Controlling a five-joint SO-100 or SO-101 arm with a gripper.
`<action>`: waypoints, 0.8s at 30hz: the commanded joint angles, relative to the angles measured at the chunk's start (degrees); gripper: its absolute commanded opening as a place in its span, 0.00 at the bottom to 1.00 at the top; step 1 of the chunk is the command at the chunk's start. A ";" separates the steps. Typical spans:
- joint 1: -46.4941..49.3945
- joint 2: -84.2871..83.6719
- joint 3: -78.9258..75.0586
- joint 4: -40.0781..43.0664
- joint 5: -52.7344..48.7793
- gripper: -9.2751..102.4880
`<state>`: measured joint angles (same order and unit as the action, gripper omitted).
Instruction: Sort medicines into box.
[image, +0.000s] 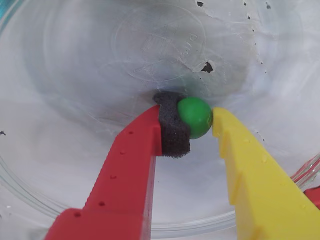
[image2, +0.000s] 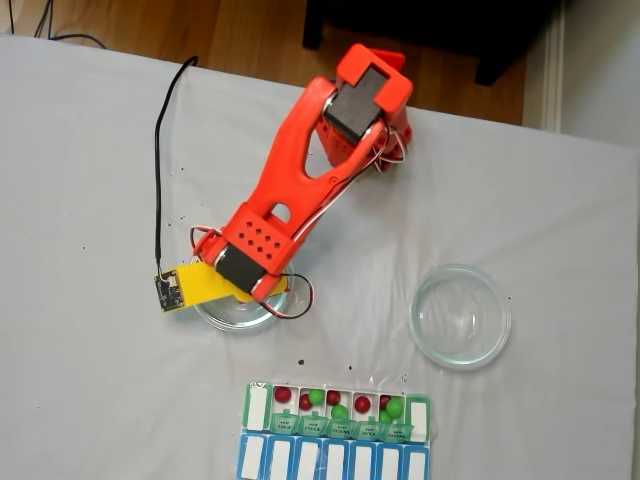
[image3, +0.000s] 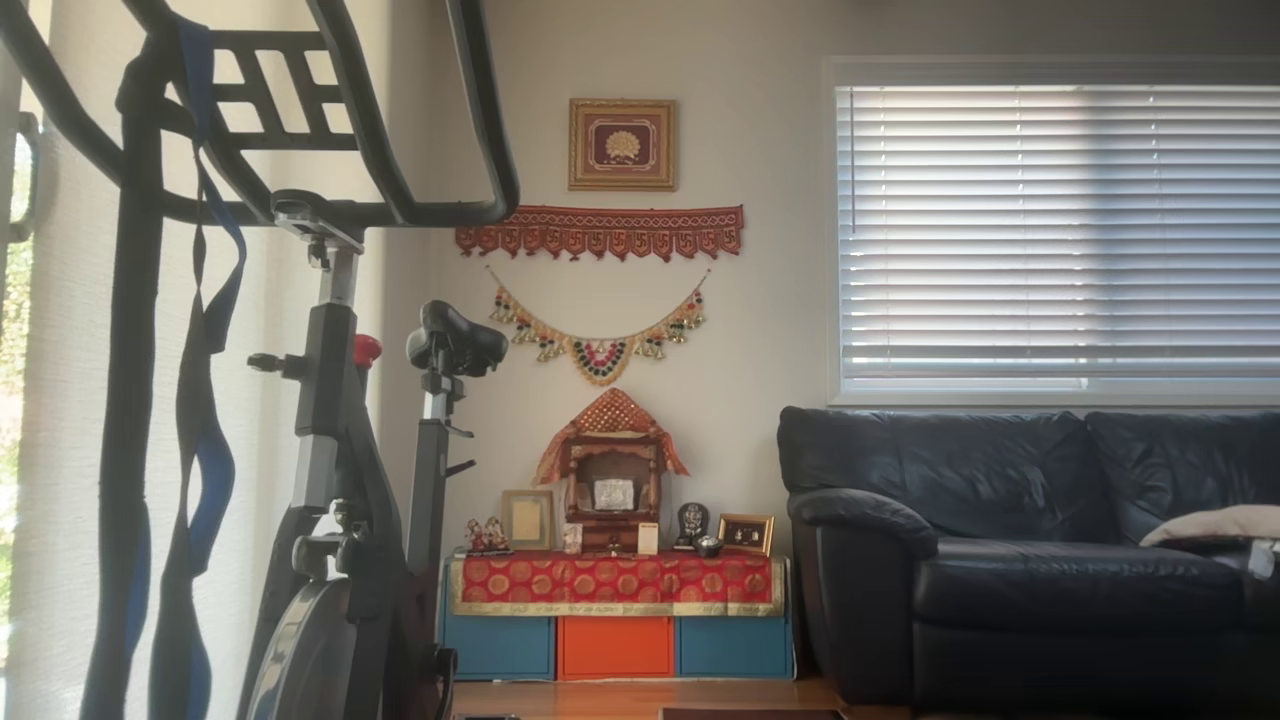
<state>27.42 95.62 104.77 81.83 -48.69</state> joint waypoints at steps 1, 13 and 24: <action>0.35 4.83 1.67 -1.93 1.49 0.09; 2.90 7.73 -2.81 -3.52 5.01 0.09; 5.27 8.61 -13.27 -3.87 10.81 0.09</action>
<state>33.22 97.91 97.82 77.61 -38.85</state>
